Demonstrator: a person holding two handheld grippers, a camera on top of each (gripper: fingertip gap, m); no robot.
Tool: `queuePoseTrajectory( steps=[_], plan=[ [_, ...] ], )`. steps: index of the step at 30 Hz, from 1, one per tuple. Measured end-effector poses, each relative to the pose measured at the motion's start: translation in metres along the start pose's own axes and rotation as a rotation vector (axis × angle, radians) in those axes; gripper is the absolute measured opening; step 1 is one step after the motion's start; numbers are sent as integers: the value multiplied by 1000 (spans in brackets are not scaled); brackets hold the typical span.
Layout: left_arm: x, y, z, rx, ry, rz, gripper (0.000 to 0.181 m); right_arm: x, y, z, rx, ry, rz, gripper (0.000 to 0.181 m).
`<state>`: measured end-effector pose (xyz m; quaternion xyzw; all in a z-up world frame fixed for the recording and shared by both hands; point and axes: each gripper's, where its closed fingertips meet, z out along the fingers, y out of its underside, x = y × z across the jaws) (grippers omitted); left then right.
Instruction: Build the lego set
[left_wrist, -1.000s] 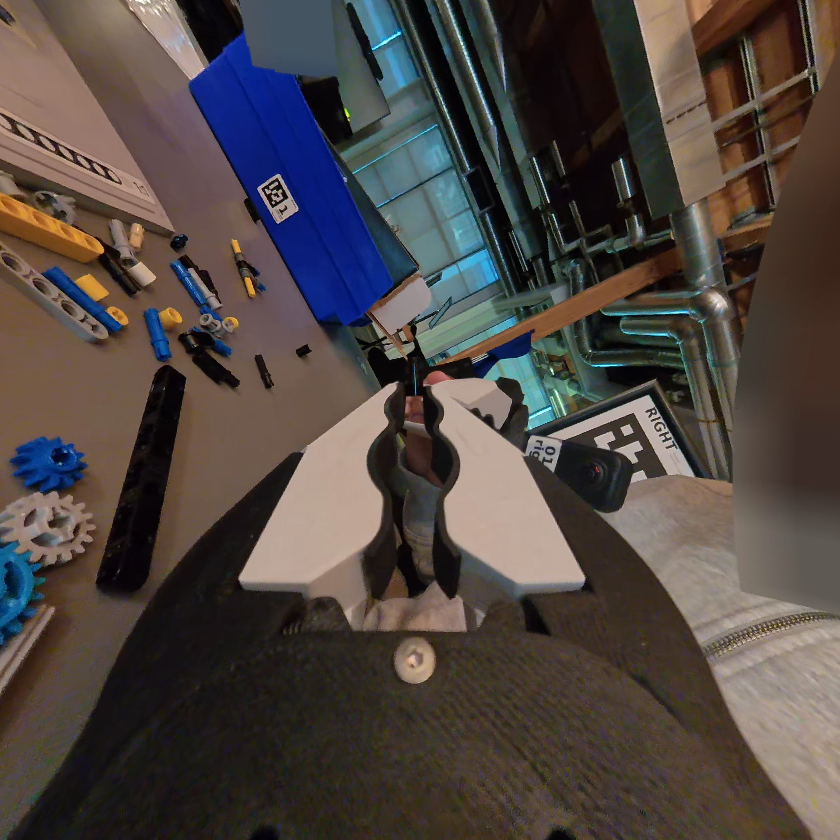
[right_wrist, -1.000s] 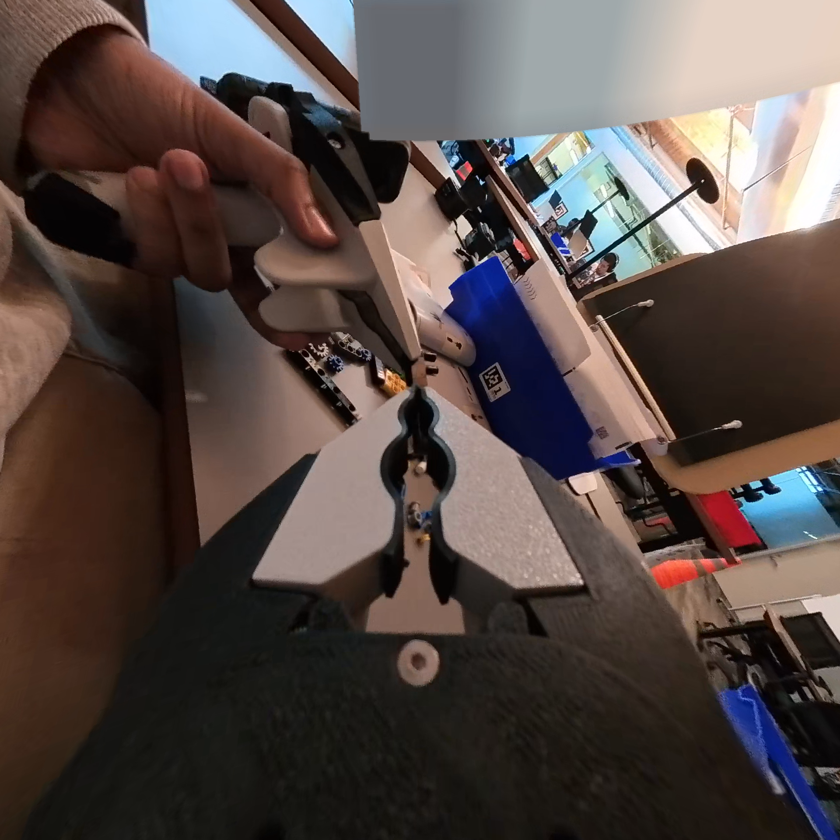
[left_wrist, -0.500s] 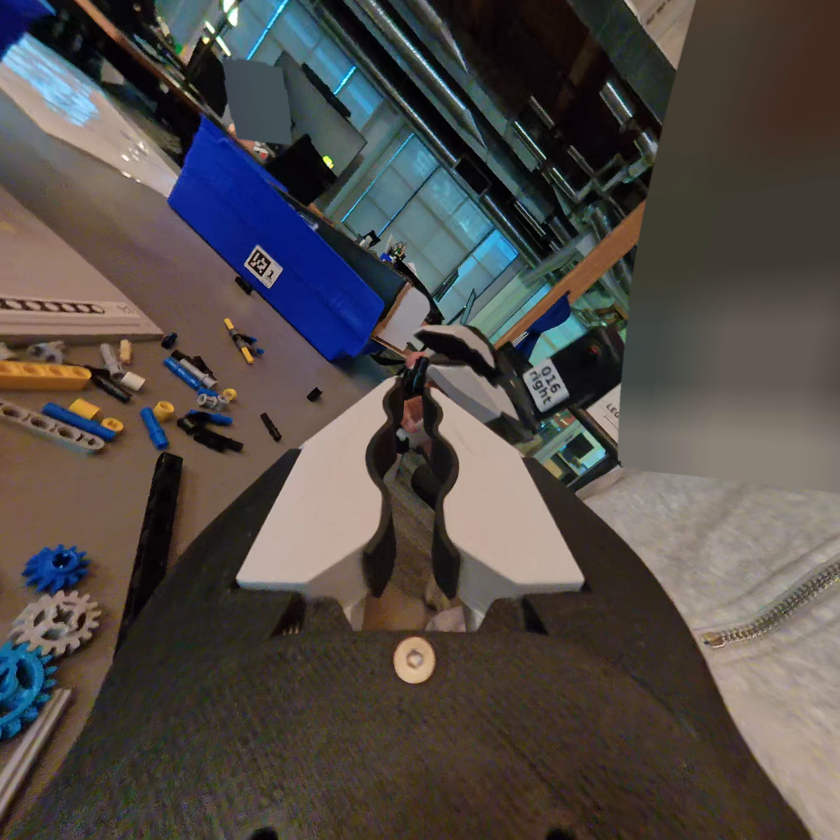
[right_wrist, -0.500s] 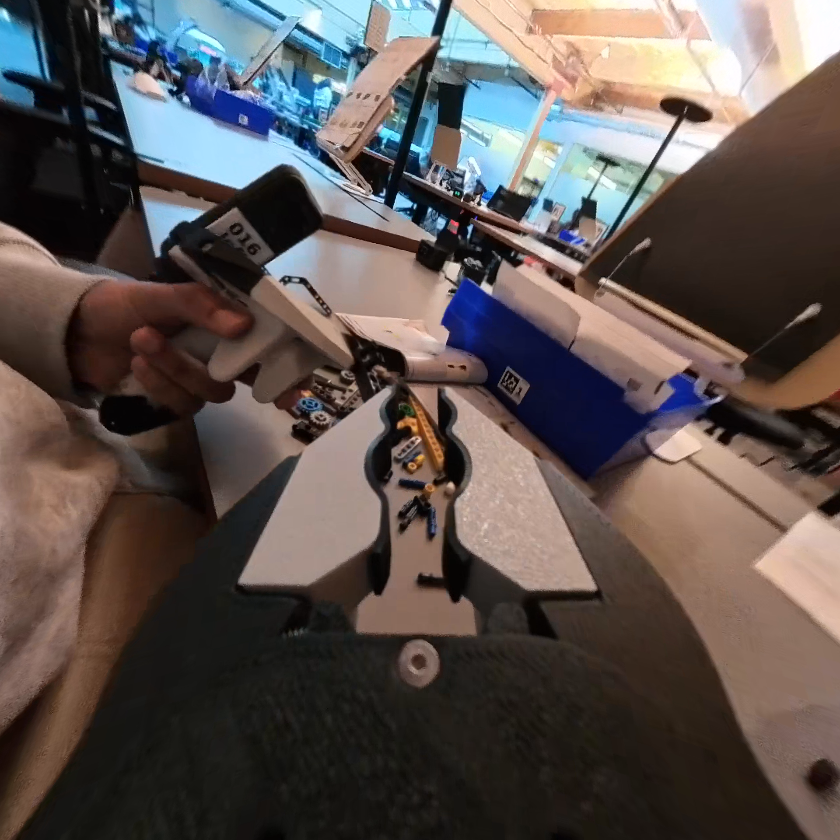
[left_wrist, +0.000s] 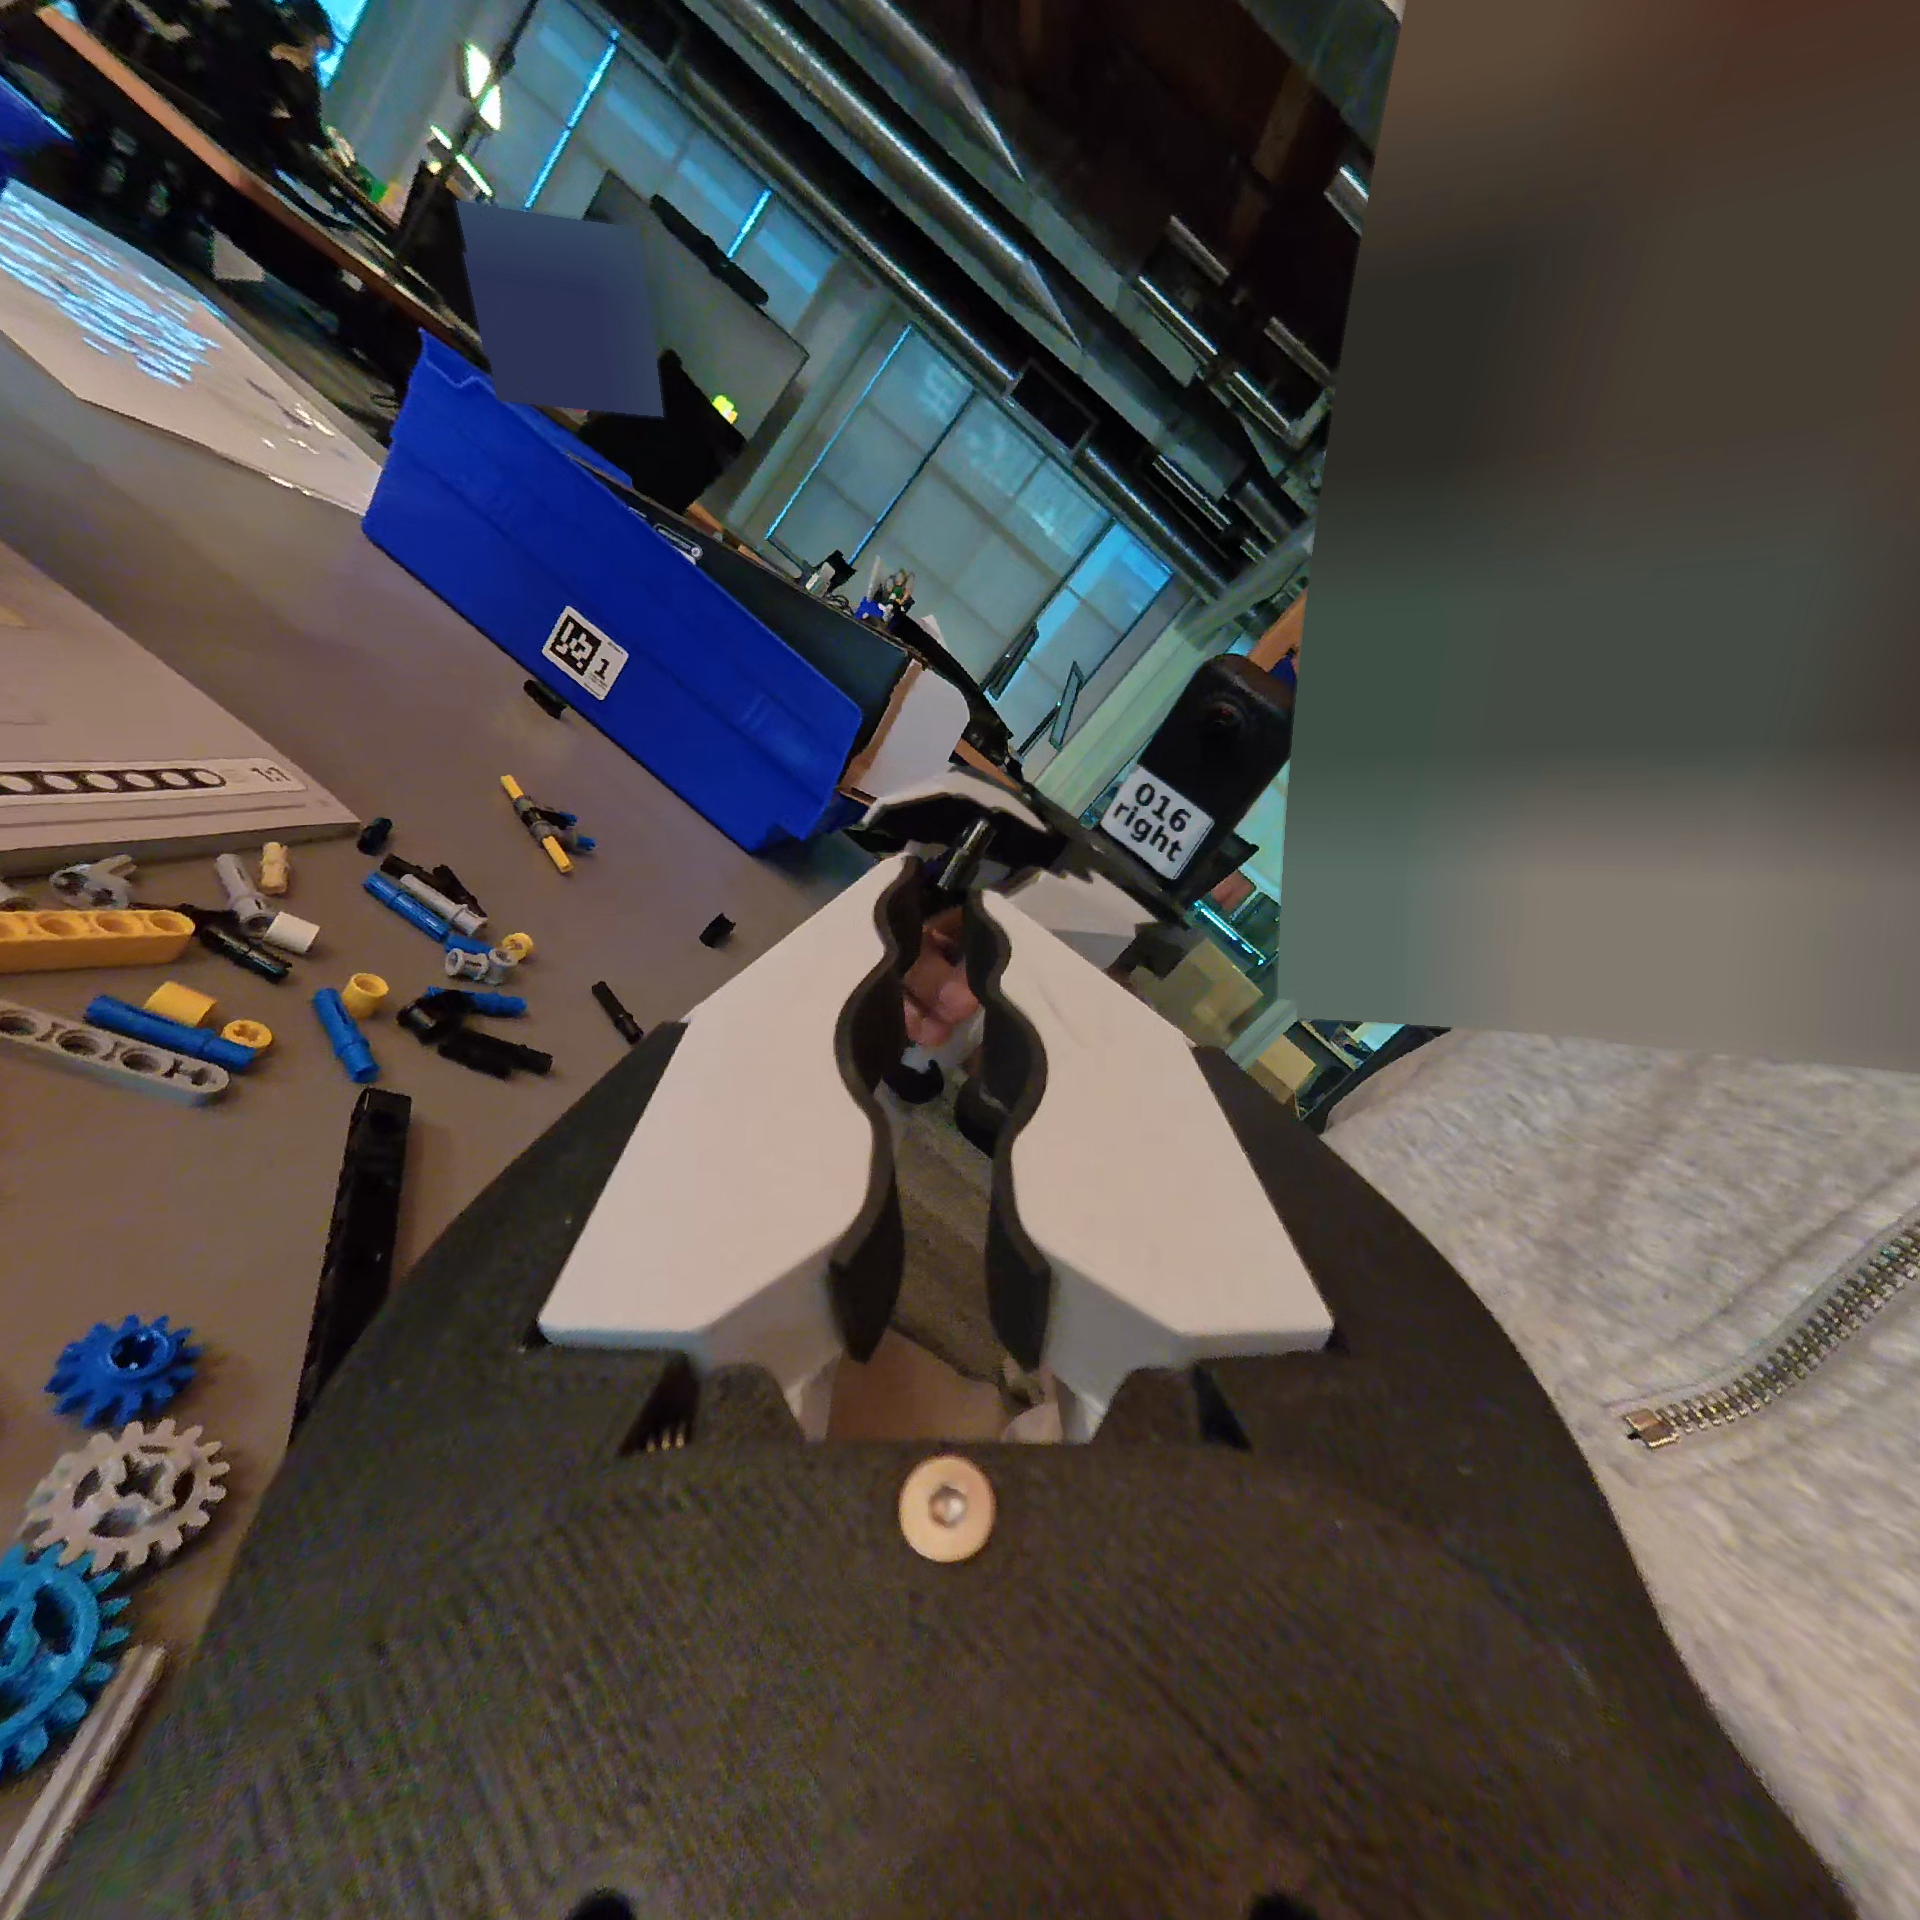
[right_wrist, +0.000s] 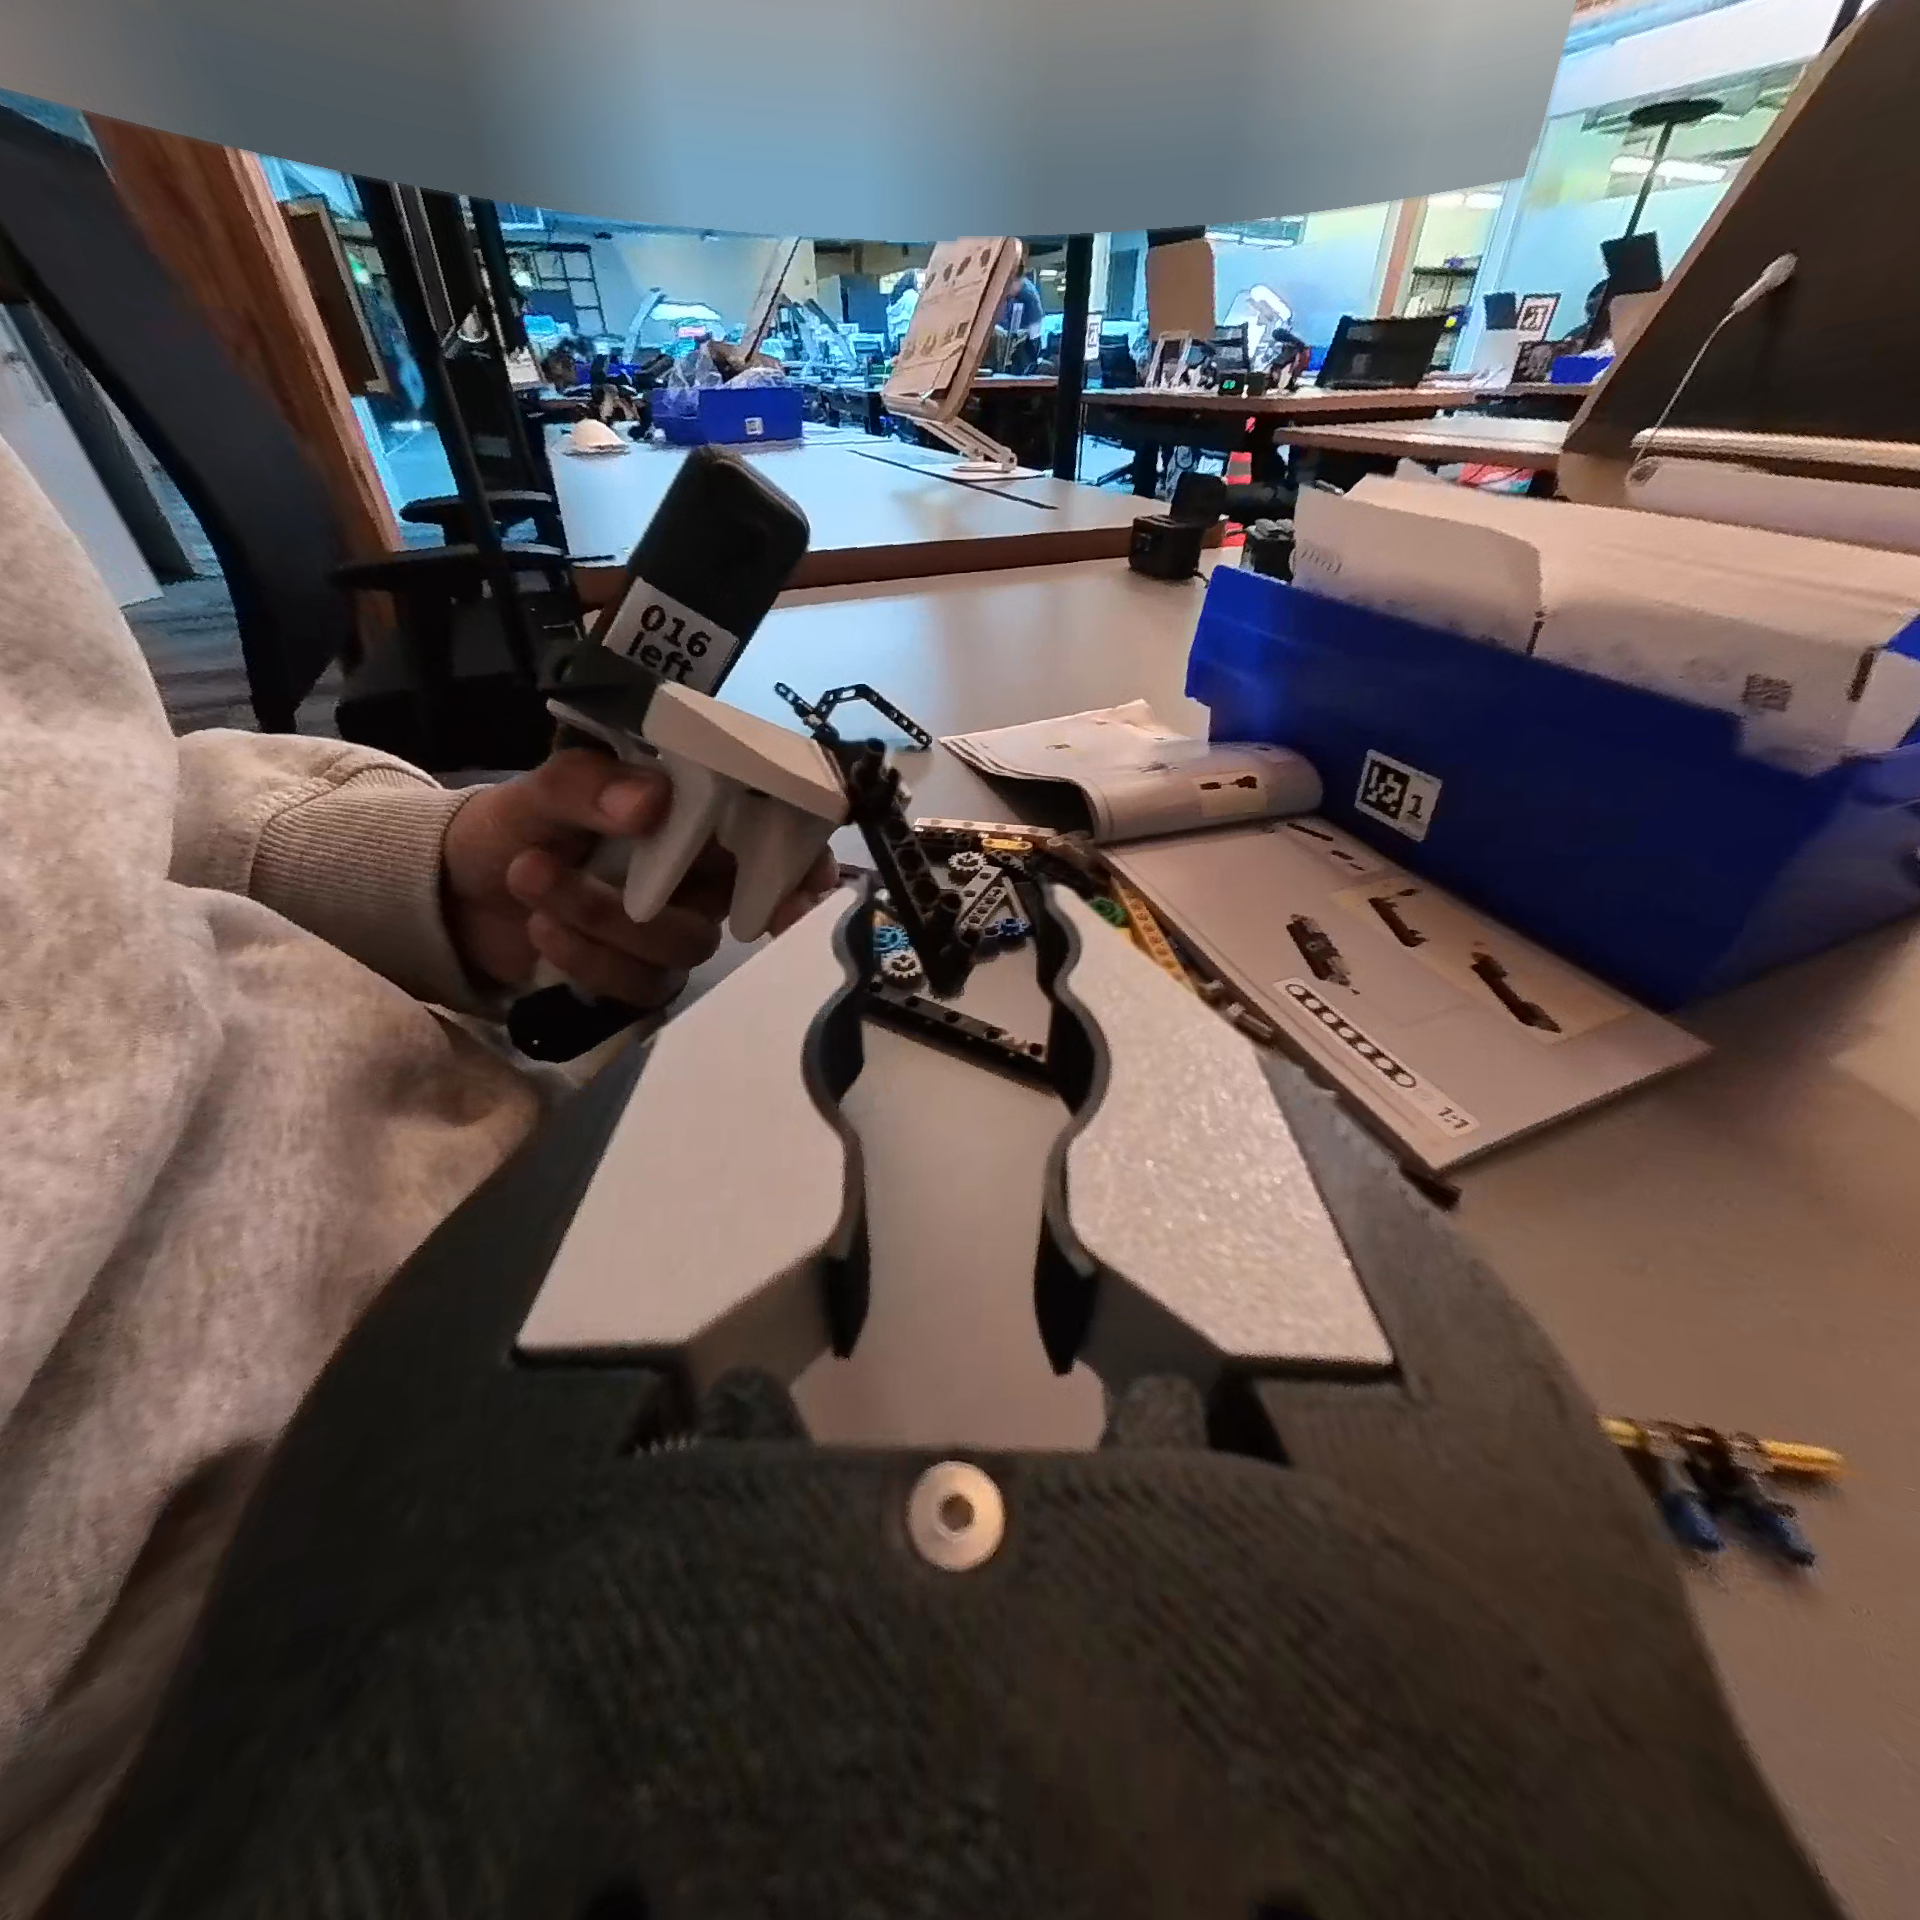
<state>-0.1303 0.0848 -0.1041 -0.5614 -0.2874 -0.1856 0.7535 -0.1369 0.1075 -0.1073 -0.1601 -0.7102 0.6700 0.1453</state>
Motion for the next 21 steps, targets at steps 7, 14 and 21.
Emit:
queuePoseTrajectory(
  steps=[7,14,21],
  plan=[
    [2,0,1,1,15,7,5,-3,8,4,-26,-24,12,31],
    [6,1,2,5,45,10,6,-7,7,4,-13,-60,44,29],
    [7,2,3,-3,53,9,5,-10,6,2,0,-92,70,18]
  ],
)
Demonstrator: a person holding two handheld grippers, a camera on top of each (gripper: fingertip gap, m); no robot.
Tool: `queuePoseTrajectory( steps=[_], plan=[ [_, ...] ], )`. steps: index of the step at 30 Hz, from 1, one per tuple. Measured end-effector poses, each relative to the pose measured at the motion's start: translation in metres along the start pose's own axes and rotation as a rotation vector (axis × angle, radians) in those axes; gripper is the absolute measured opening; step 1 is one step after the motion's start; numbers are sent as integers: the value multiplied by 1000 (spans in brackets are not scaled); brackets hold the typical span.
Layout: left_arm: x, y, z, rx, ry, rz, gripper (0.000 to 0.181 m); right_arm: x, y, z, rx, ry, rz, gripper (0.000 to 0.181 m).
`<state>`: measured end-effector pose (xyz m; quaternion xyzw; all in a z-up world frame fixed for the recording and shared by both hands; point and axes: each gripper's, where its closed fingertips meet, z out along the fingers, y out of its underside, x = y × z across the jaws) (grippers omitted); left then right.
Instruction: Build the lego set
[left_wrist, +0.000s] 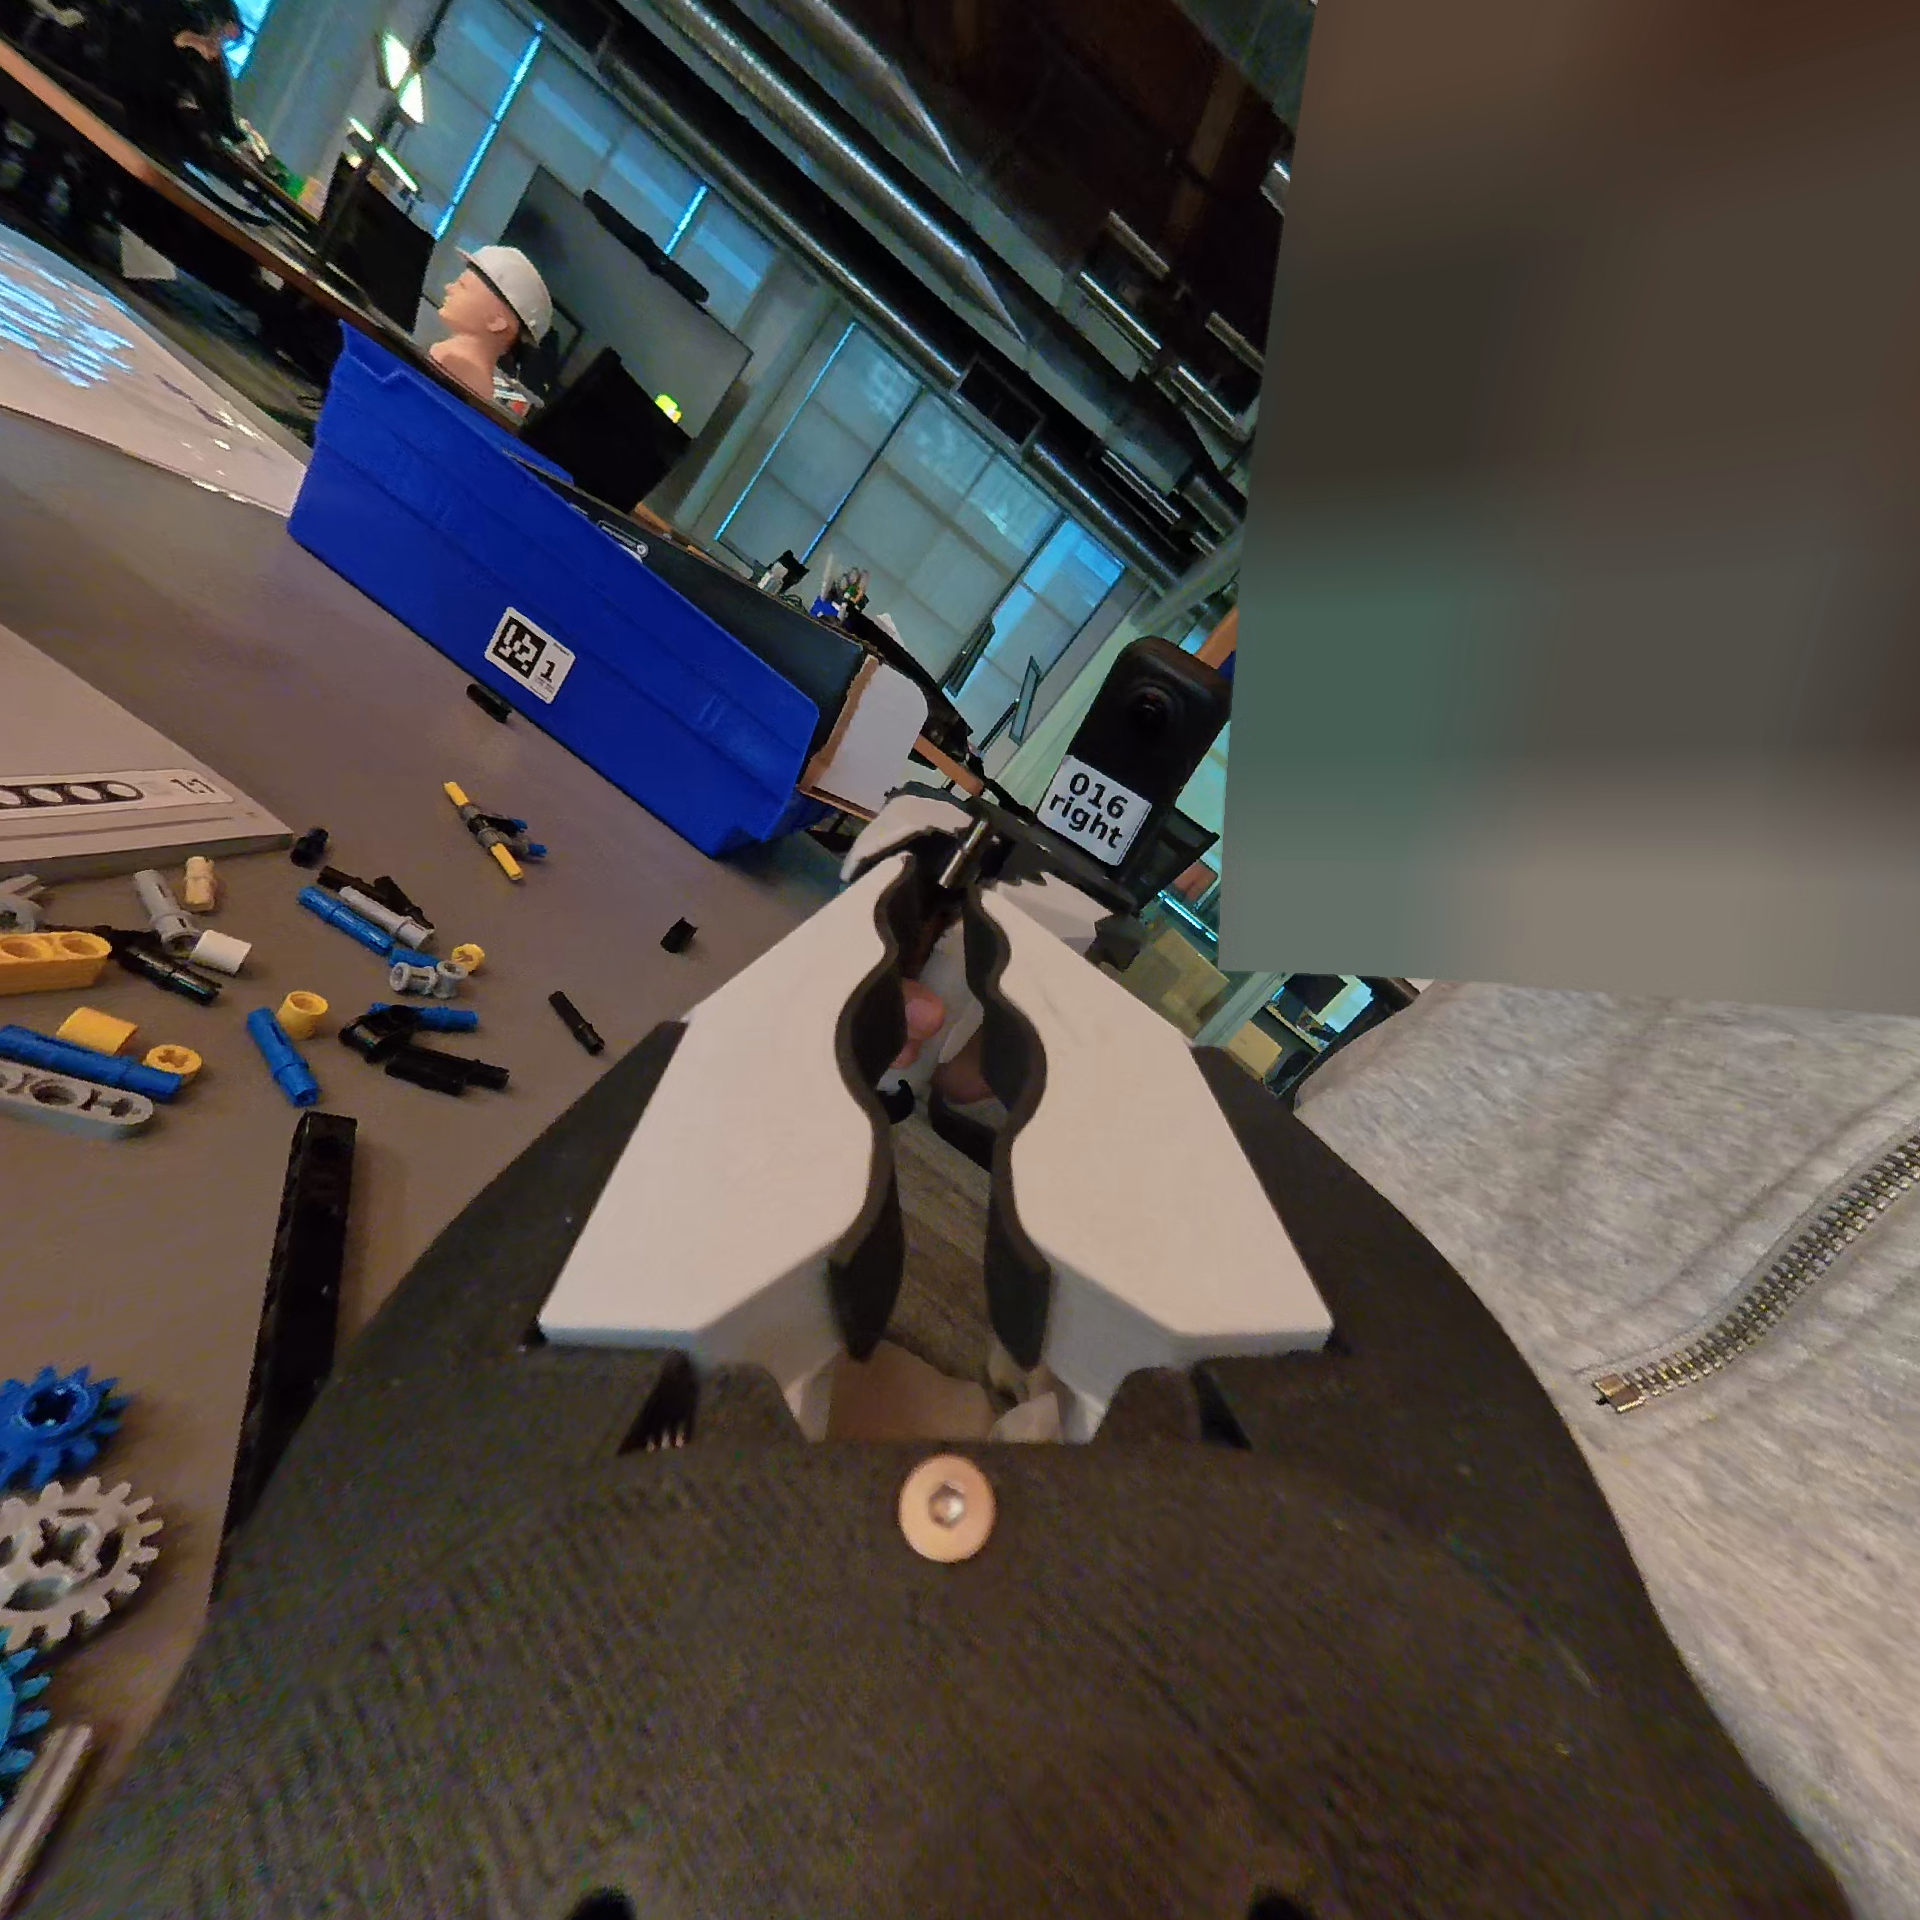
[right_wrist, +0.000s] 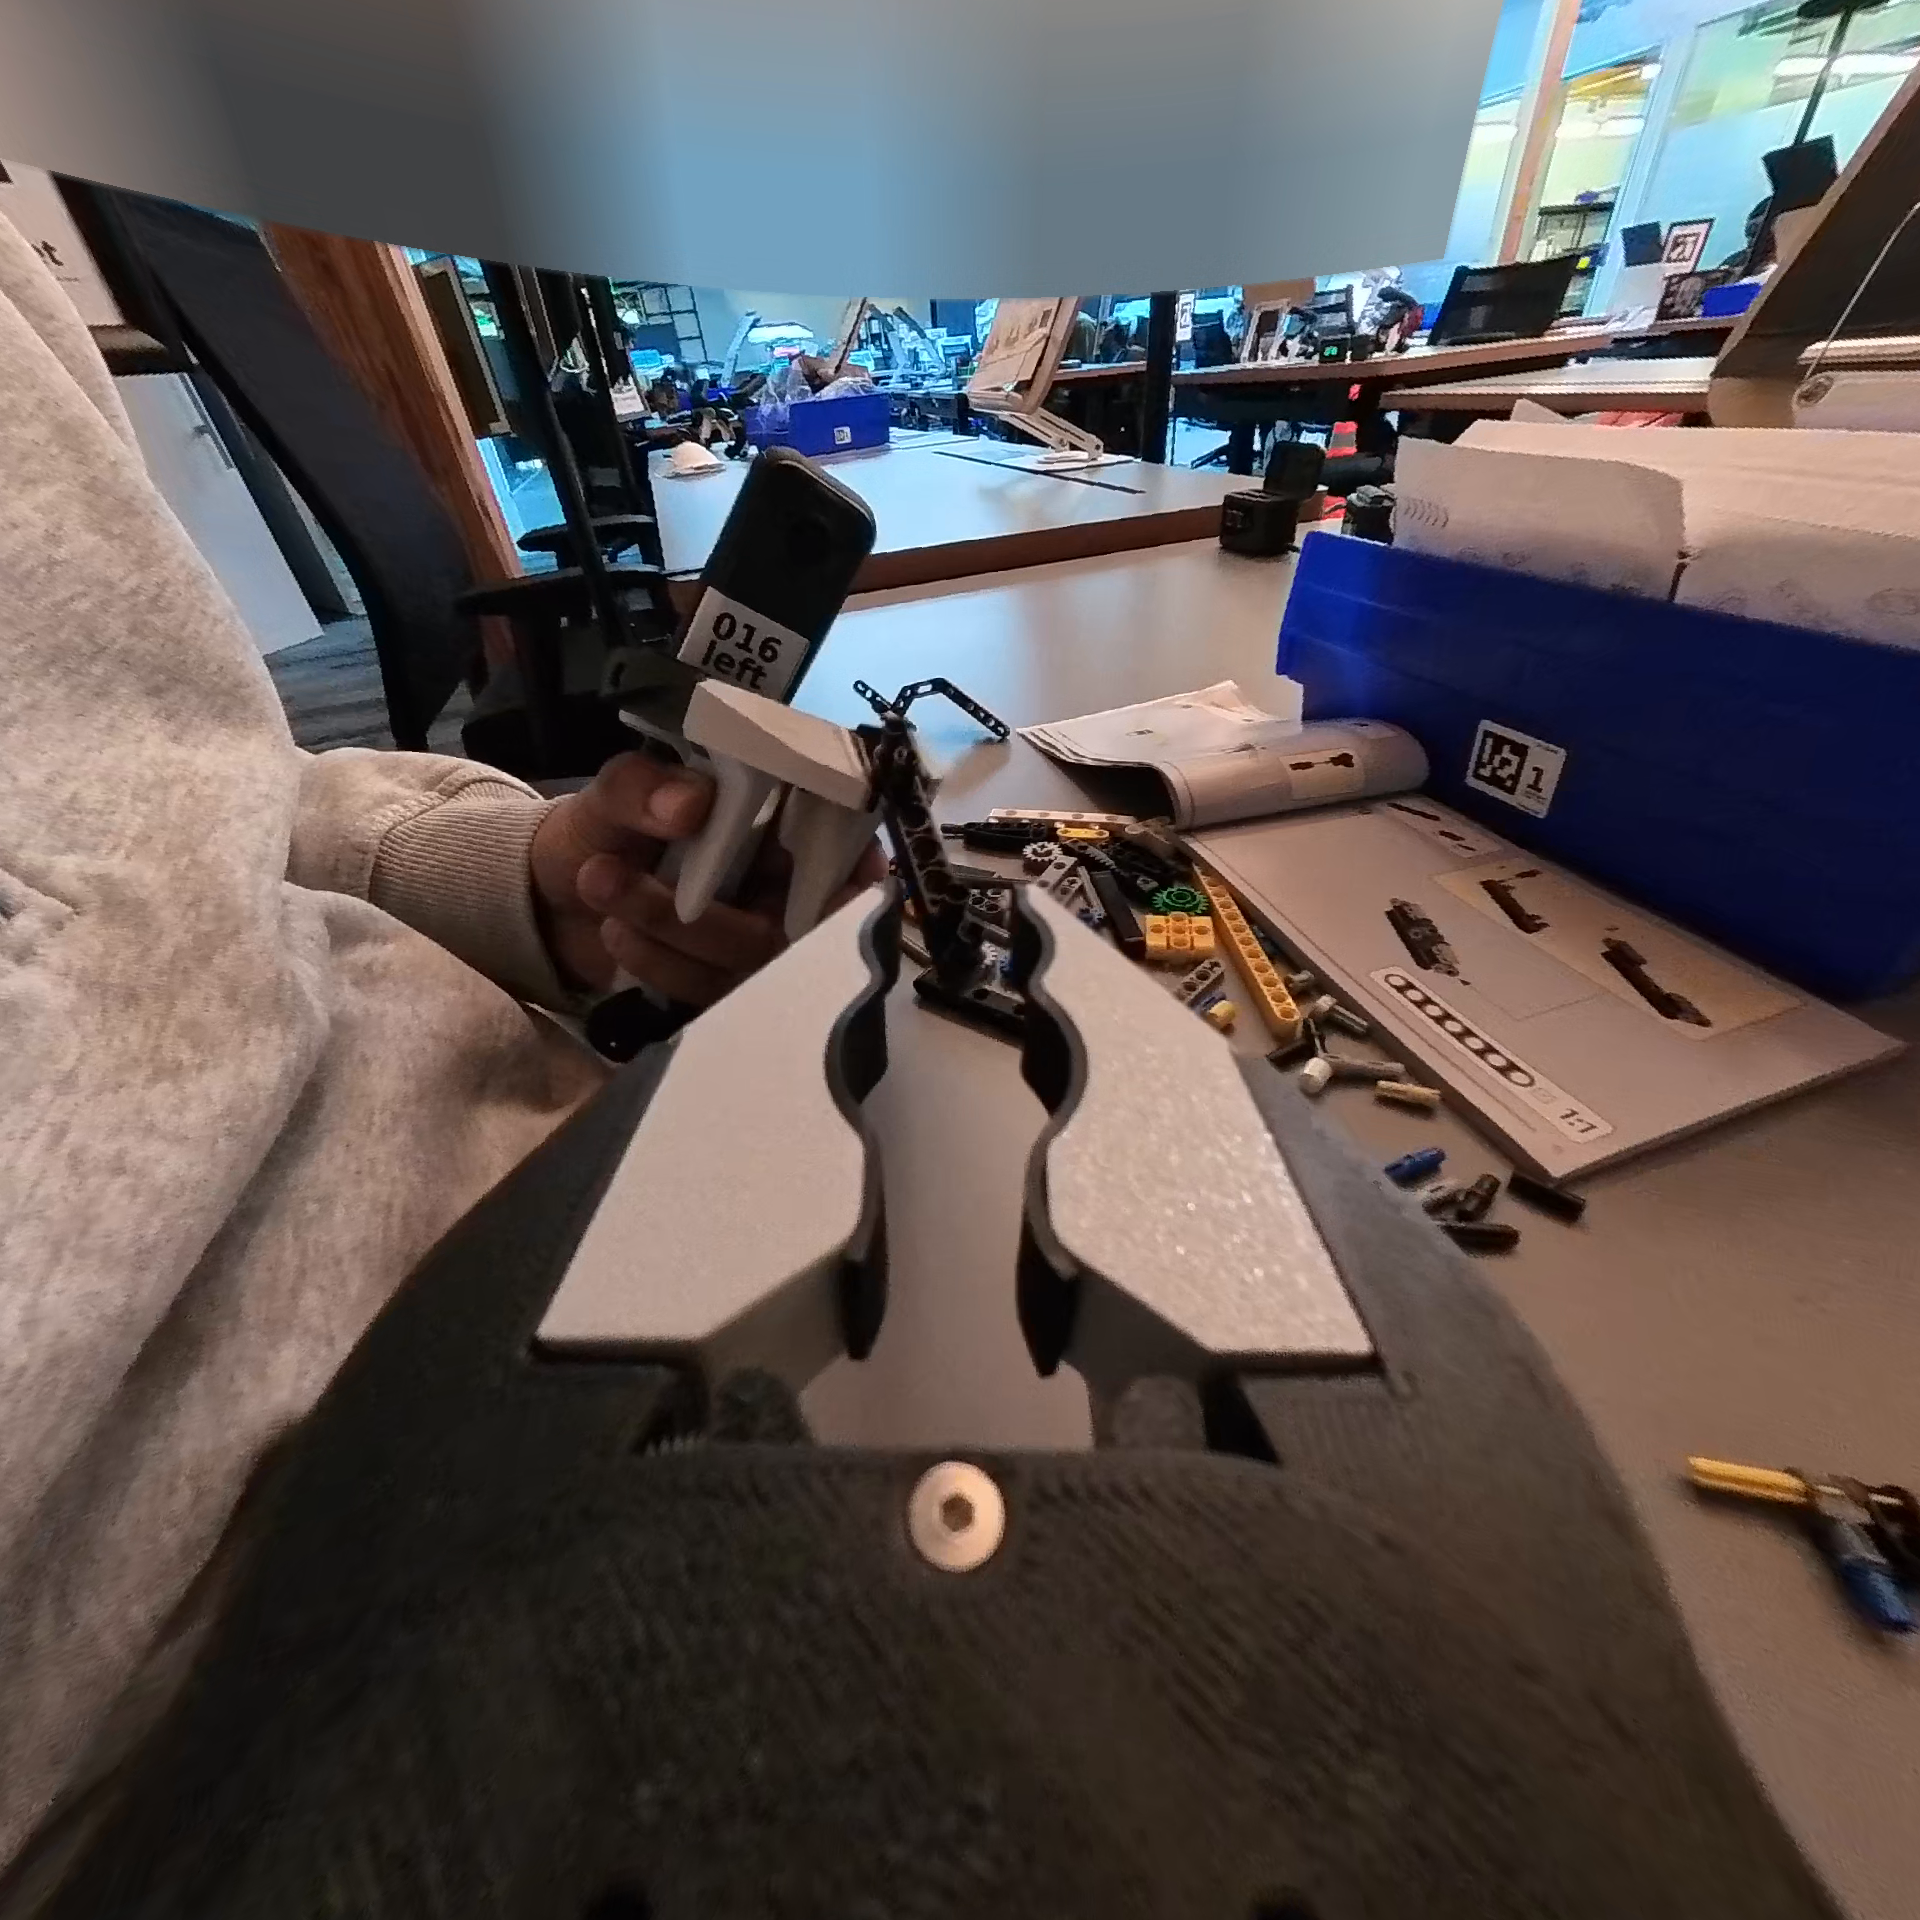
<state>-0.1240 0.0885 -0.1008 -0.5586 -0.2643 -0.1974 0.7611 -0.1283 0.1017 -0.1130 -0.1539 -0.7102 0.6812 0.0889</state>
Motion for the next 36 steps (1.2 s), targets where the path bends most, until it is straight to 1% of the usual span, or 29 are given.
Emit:
queuePoseTrajectory(
  steps=[2,6,8,11,14,18,21,24,36],
  plan=[
    [0,1,0,-5,0,-1,5,-2,0,0,-3,-10,-6,13],
    [-2,2,0,-10,-12,-13,6,-6,1,-1,-18,-29,-27,8],
    [-9,2,-1,-21,-60,-3,5,-5,3,-1,-38,-24,-35,5],
    [-19,0,-6,-37,-152,51,10,1,9,-3,-86,17,-72,5],
    [-30,7,-11,-115,-251,158,11,5,23,-3,-174,44,-129,5],
    [-41,22,-15,-276,-365,328,9,5,48,-1,-322,55,-235,5],
    [-40,34,-15,-371,-374,421,4,4,55,1,-365,51,-267,6],
    [-42,39,-17,-421,-391,452,4,3,56,2,-375,46,-266,6],
    [-44,42,-17,-437,-398,446,2,0,63,3,-419,35,-271,5]
  ],
)
